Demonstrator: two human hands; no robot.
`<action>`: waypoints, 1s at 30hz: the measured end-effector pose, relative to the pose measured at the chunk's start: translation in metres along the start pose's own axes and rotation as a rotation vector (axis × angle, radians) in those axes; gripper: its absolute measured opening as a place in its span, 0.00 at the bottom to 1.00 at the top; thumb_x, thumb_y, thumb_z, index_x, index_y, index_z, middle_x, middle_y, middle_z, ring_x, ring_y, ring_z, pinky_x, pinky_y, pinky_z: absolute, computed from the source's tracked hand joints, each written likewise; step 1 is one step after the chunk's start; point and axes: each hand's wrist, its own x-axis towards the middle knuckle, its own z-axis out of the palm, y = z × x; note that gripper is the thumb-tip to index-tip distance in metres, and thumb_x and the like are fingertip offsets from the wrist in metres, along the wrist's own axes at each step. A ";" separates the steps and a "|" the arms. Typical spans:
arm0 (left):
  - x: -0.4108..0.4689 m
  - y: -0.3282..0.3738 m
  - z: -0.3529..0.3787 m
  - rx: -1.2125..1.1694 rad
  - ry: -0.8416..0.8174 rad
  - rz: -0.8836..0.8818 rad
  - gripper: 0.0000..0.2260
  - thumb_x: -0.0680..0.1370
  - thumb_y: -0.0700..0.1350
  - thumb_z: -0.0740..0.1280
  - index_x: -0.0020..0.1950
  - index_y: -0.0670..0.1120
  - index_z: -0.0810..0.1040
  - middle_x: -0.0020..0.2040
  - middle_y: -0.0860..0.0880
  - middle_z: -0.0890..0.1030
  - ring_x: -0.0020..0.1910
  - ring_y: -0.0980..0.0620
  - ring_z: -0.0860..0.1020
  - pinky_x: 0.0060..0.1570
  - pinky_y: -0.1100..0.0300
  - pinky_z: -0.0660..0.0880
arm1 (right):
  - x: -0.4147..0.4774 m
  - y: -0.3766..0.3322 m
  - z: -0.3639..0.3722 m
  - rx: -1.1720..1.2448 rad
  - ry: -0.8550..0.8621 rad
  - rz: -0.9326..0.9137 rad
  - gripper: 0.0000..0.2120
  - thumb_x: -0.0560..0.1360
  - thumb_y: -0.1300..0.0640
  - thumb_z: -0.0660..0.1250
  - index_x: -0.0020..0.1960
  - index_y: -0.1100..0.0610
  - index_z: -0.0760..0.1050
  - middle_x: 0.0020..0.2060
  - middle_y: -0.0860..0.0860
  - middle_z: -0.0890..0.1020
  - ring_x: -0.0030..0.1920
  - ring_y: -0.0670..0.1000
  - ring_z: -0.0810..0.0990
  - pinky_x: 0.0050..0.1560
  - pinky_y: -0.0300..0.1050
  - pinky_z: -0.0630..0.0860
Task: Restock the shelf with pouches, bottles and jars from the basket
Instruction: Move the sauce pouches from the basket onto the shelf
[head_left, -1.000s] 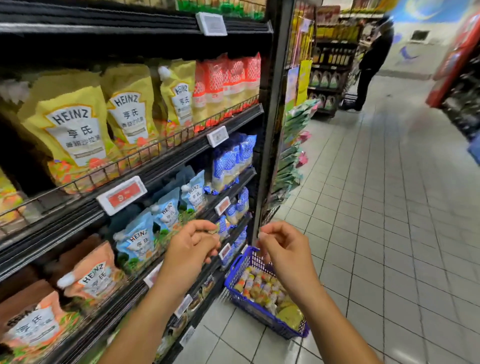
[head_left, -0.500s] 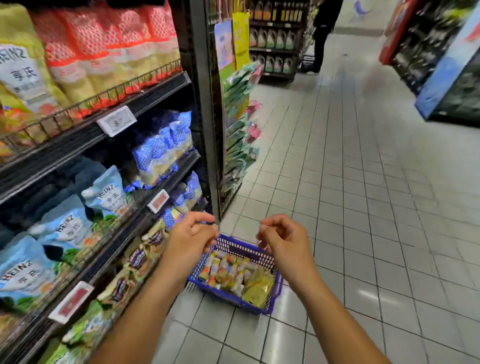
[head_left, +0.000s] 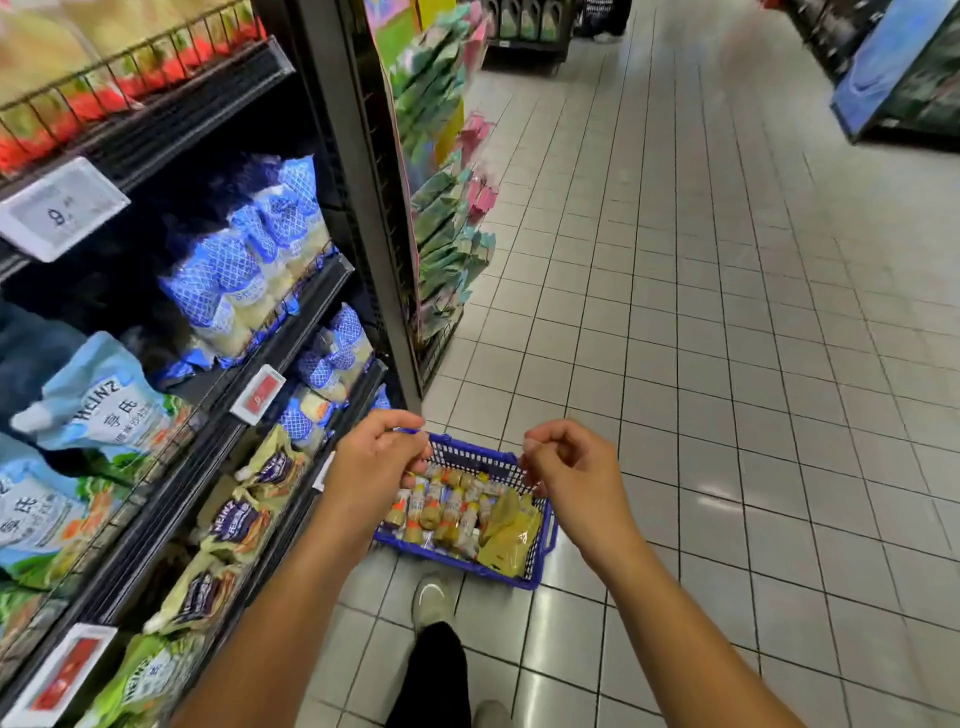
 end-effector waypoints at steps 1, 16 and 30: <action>0.011 -0.002 0.000 0.007 -0.005 -0.009 0.06 0.79 0.37 0.66 0.51 0.48 0.80 0.36 0.50 0.83 0.34 0.57 0.78 0.36 0.60 0.75 | 0.009 0.004 0.003 -0.009 0.004 0.012 0.08 0.79 0.63 0.66 0.44 0.53 0.79 0.35 0.49 0.84 0.36 0.47 0.82 0.36 0.42 0.79; 0.171 -0.056 0.011 0.063 -0.112 -0.268 0.07 0.77 0.36 0.66 0.48 0.47 0.80 0.32 0.51 0.82 0.31 0.56 0.77 0.30 0.62 0.74 | 0.130 0.065 0.036 -0.091 0.106 0.278 0.11 0.80 0.66 0.62 0.43 0.55 0.78 0.39 0.54 0.83 0.37 0.47 0.80 0.38 0.43 0.79; 0.263 -0.211 0.085 0.317 -0.224 -0.463 0.07 0.76 0.39 0.66 0.46 0.51 0.78 0.36 0.48 0.82 0.31 0.52 0.78 0.35 0.56 0.75 | 0.211 0.234 0.001 -0.221 0.062 0.507 0.10 0.82 0.57 0.63 0.42 0.53 0.76 0.36 0.51 0.83 0.30 0.42 0.79 0.31 0.35 0.77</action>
